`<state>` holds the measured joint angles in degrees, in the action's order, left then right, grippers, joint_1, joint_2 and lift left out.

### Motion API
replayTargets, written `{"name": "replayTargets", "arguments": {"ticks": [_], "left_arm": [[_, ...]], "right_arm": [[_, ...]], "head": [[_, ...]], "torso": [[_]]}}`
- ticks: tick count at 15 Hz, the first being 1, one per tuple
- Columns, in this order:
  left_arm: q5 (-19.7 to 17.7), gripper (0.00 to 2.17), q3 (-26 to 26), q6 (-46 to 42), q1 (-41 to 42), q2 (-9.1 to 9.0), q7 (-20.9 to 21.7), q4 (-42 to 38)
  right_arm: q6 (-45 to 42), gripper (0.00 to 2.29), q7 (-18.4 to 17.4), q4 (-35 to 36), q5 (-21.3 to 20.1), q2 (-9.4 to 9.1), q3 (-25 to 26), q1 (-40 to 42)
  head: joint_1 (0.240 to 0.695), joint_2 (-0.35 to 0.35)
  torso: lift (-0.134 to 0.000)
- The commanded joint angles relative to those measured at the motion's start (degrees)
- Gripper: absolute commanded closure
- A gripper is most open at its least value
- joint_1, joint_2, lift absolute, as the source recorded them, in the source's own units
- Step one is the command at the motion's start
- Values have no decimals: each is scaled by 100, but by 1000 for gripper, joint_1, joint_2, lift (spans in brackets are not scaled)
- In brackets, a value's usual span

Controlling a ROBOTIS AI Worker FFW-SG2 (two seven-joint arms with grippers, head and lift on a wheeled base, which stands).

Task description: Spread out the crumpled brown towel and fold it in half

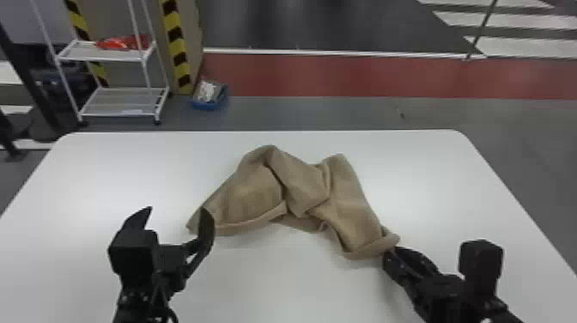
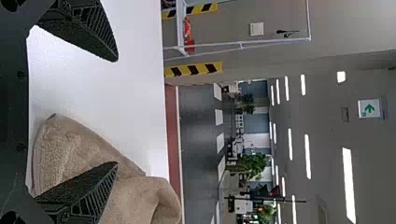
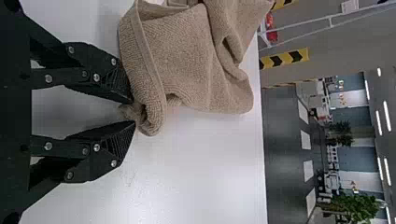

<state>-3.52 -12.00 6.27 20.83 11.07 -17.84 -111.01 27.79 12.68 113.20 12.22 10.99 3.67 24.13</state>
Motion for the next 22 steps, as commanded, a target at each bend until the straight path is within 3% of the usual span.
{"name": "replayTargets", "arguments": {"ticks": [1, 2, 3, 4, 13, 15, 19, 22], "left_arm": [[-9, 90, 5, 2, 0, 0, 0, 0], [-9, 90, 13, 2, 0, 9, 0, 9], [-9, 90, 13, -16, 0, 0, 0, 9], [-9, 90, 13, 2, 0, 0, 9, 9], [-9, 90, 49, -139, 211, 9, -26, -211], [-9, 90, 49, -139, 272, 9, -35, -273], [26, 90, 49, -139, 378, 9, -44, -404], [44, 90, 49, -139, 466, 18, -35, -519]], "right_arm": [[30, 826, 24, 1, 0, 0, -15, -13], [65, 846, 24, 18, 0, 0, -15, -13], [276, 1150, 42, 36, 0, 0, 2, -13], [328, 1291, 112, 97, 0, 0, 28, -13], [1313, 1389, 130, 2180, -255, 18, 231, 233], [1506, 1393, 341, 2541, -395, 114, 283, 224], [1629, 1389, 1738, 2945, -334, 422, 1206, 338], [1840, 1389, 3004, 2743, -580, 483, 2085, 461]], "head": [[695, -43], [695, -40], [695, -38], [695, -37], [695, -21], [695, -21], [695, -11], [695, -47]], "torso": [[-128], [-128], [-128], [-128], [-128], [-128], [-128], [-128]]}}
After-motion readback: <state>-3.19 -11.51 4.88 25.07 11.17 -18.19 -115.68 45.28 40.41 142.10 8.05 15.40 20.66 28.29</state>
